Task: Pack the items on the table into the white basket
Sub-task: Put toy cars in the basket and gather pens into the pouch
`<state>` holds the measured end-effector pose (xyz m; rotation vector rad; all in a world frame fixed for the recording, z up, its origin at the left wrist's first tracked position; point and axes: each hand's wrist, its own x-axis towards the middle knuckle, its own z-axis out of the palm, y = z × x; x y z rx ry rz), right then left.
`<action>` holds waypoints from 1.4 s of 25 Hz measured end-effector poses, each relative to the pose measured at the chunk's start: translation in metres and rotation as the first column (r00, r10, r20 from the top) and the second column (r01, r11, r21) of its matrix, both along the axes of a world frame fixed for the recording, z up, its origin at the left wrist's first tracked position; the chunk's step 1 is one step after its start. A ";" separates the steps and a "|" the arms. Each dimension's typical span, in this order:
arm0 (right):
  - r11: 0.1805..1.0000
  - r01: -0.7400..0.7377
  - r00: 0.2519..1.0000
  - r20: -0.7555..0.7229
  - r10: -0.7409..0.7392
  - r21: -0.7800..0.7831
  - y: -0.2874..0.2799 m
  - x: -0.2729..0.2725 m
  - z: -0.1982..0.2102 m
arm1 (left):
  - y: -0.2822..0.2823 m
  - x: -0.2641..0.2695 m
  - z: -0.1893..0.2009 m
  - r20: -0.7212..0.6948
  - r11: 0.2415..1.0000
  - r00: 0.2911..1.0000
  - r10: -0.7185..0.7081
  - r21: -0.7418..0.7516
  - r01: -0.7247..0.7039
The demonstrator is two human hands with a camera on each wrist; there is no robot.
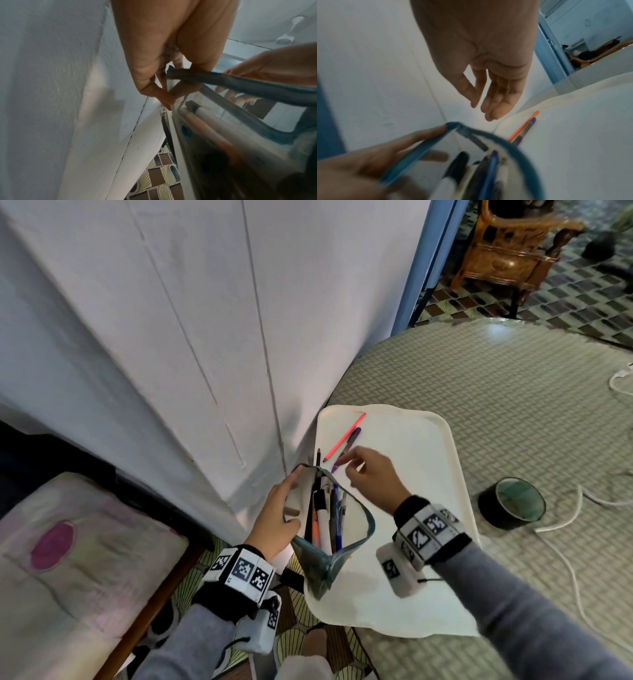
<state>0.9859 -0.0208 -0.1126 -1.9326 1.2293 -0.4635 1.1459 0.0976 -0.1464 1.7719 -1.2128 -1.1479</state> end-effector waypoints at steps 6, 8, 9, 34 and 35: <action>0.958 -0.288 0.868 -0.422 0.263 0.004 -0.082 0.015 -0.049 | 0.010 -0.010 0.005 -0.095 1.000 0.995 -0.007 -0.012 0.006; 0.916 -0.400 0.720 -0.630 0.291 -0.034 -0.093 0.018 -0.059 | 0.012 -0.009 0.002 -0.100 1.000 0.995 0.008 -0.019 -0.009; 0.899 -0.434 0.674 -0.686 0.275 -0.066 -0.096 0.018 -0.062 | 0.013 -0.007 0.001 -0.098 1.000 0.995 0.020 -0.015 -0.022; 0.971 -0.070 0.961 -0.247 0.128 0.229 -0.070 0.033 -0.066 | 0.029 -0.017 0.005 -0.110 0.990 0.989 0.099 0.110 -0.087; 0.959 -0.047 0.975 -0.196 0.105 0.280 -0.066 0.036 -0.069 | 0.030 -0.018 0.005 -0.109 0.991 0.989 0.097 0.102 -0.086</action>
